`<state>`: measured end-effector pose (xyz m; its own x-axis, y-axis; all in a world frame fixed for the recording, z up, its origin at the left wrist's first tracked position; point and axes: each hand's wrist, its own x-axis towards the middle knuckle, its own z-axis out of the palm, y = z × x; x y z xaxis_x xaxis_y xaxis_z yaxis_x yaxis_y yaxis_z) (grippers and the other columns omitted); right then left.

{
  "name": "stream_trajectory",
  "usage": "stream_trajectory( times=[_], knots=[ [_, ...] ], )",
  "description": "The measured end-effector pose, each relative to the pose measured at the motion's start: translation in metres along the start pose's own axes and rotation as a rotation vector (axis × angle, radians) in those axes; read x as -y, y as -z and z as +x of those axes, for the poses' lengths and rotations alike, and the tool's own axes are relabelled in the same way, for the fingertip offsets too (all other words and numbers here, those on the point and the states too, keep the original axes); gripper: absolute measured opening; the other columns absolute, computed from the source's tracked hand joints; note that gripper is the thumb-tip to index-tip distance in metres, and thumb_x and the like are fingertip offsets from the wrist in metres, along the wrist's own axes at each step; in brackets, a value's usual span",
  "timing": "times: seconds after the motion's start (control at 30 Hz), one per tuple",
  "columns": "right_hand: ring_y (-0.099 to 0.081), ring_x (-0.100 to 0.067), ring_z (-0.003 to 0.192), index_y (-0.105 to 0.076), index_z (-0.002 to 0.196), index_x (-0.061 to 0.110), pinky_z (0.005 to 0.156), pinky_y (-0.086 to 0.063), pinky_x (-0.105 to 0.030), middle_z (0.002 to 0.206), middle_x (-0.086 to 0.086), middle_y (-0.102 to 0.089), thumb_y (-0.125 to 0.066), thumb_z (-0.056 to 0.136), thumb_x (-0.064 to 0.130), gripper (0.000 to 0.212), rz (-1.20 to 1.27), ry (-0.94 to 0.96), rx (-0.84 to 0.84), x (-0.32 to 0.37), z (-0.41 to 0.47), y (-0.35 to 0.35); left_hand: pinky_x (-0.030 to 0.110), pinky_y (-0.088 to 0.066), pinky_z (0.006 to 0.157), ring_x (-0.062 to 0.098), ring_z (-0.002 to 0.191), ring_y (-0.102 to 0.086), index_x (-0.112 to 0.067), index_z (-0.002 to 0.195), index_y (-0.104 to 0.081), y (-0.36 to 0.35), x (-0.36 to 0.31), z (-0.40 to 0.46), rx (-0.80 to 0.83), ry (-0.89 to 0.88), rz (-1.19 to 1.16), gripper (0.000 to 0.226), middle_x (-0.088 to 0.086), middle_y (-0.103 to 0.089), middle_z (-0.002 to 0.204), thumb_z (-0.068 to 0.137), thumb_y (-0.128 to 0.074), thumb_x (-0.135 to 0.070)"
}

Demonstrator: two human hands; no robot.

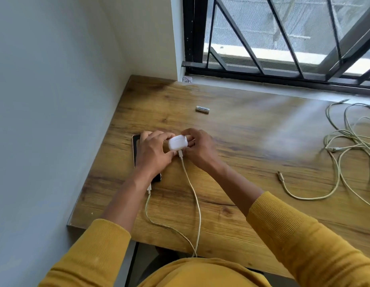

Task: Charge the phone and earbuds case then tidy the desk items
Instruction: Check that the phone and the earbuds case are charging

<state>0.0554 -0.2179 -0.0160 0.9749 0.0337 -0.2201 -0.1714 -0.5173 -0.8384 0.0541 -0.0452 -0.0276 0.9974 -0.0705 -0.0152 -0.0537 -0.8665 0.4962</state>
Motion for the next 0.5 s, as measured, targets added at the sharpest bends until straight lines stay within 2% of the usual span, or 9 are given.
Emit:
stream_trajectory(
  times=[0.07, 0.1, 0.17, 0.23, 0.37, 0.5],
  knots=[
    [-0.058, 0.001, 0.076, -0.071, 0.124, 0.011, 0.059, -0.043, -0.009, 0.088, 0.013, -0.059, -0.084, 0.081, 0.008, 0.045, -0.058, 0.013, -0.006, -0.003, 0.002, -0.001, 0.024, -0.024, 0.094, 0.021, 0.126, -0.043, -0.029, 0.136, -0.070, -0.005, 0.003, 0.002, 0.021, 0.012, -0.006, 0.056, -0.008, -0.065, 0.132, 0.083, -0.088, -0.031],
    [-0.061, -0.004, 0.080, -0.071, 0.126, 0.009, 0.063, -0.046, -0.013, 0.093, 0.008, -0.060, -0.082, 0.082, 0.007, 0.046, -0.083, 0.020, -0.009, -0.005, 0.003, -0.001, 0.026, -0.027, 0.096, 0.022, 0.126, -0.044, -0.029, 0.136, -0.070, -0.008, 0.003, 0.003, 0.029, 0.019, -0.019, 0.055, -0.008, -0.065, 0.130, 0.083, -0.088, -0.030],
    [-0.067, -0.022, 0.095, -0.069, 0.130, 0.007, 0.076, -0.055, -0.030, 0.104, -0.004, -0.063, -0.079, 0.083, 0.005, 0.048, -0.120, 0.021, -0.009, -0.008, 0.006, -0.003, 0.028, -0.030, 0.097, 0.024, 0.124, -0.046, -0.028, 0.136, -0.071, -0.013, 0.004, 0.004, 0.036, 0.032, -0.032, 0.055, -0.006, -0.065, 0.128, 0.084, -0.088, -0.030],
    [-0.065, -0.028, 0.103, -0.068, 0.132, 0.007, 0.086, -0.057, -0.041, 0.114, -0.012, -0.063, -0.077, 0.084, 0.006, 0.049, -0.153, 0.016, -0.005, -0.009, 0.008, -0.005, 0.029, -0.030, 0.097, 0.025, 0.122, -0.045, -0.029, 0.137, -0.070, -0.016, 0.003, 0.004, 0.039, 0.046, -0.022, 0.055, -0.006, -0.064, 0.128, 0.085, -0.087, -0.030],
    [-0.063, -0.032, 0.107, -0.066, 0.135, 0.010, 0.092, -0.055, -0.044, 0.119, -0.014, -0.060, -0.076, 0.086, 0.009, 0.050, -0.188, 0.032, 0.003, -0.012, 0.011, -0.007, 0.031, -0.033, 0.100, 0.026, 0.122, -0.046, -0.028, 0.139, -0.069, -0.017, 0.000, 0.008, 0.044, 0.065, -0.013, 0.056, -0.005, -0.064, 0.127, 0.086, -0.086, -0.029],
    [-0.064, -0.030, 0.103, -0.065, 0.137, 0.017, 0.089, -0.055, -0.042, 0.116, -0.011, -0.058, -0.078, 0.084, 0.014, 0.055, -0.169, 0.019, 0.017, -0.014, 0.007, -0.001, 0.031, -0.034, 0.099, 0.027, 0.123, -0.047, -0.029, 0.138, -0.068, -0.019, -0.003, 0.004, 0.029, 0.090, -0.008, 0.055, -0.004, -0.064, 0.129, 0.086, -0.085, -0.029]
  ],
)
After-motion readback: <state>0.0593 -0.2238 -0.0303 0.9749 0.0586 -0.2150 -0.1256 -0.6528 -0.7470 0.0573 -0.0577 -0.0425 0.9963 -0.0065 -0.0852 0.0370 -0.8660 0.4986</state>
